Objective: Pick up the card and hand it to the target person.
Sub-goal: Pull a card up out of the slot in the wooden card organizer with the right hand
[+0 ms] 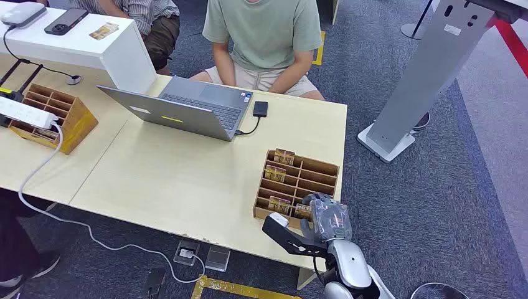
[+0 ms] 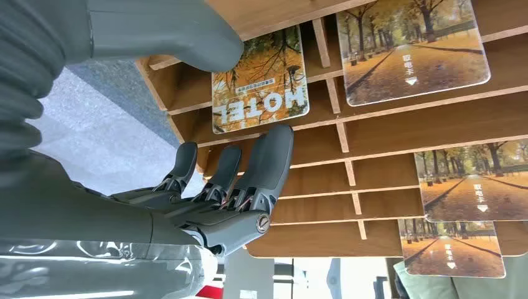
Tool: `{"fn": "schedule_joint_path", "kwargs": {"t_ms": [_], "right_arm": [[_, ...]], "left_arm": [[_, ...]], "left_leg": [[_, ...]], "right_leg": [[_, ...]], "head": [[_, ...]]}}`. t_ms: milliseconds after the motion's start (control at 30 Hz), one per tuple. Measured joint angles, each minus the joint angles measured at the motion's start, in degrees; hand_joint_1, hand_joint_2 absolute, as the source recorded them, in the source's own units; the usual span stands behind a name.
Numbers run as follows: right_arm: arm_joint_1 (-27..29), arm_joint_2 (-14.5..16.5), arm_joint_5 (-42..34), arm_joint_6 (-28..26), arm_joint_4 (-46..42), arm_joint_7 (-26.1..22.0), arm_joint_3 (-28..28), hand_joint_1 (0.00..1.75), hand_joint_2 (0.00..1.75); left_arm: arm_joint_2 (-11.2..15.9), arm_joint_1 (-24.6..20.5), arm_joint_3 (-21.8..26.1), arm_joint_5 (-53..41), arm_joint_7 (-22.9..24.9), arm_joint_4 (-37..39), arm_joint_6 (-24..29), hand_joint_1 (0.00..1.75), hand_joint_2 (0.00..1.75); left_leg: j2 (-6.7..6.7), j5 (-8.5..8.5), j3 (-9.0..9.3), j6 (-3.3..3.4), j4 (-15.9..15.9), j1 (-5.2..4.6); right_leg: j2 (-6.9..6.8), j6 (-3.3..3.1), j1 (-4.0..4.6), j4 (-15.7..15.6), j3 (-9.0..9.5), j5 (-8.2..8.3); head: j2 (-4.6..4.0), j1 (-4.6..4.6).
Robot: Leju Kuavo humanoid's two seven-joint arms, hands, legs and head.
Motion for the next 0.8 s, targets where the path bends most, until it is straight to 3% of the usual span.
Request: {"fn": "schedule_joint_path", "kwargs": {"t_ms": [800], "right_arm": [[-0.9,0.2,-0.8,-0.1,1.8,-0.3,2.0,1.09,1.75]], "left_arm": [[0.4,0.0,0.3,0.0,-0.3,0.0,0.6,0.0,0.0]], "left_leg": [[-0.04,0.1,0.12,0.04,-0.2,-0.04]], "right_leg": [[0.06,-0.04,-0.03,-0.1,0.1,0.08]], "head": [[0.0,0.0]]}}
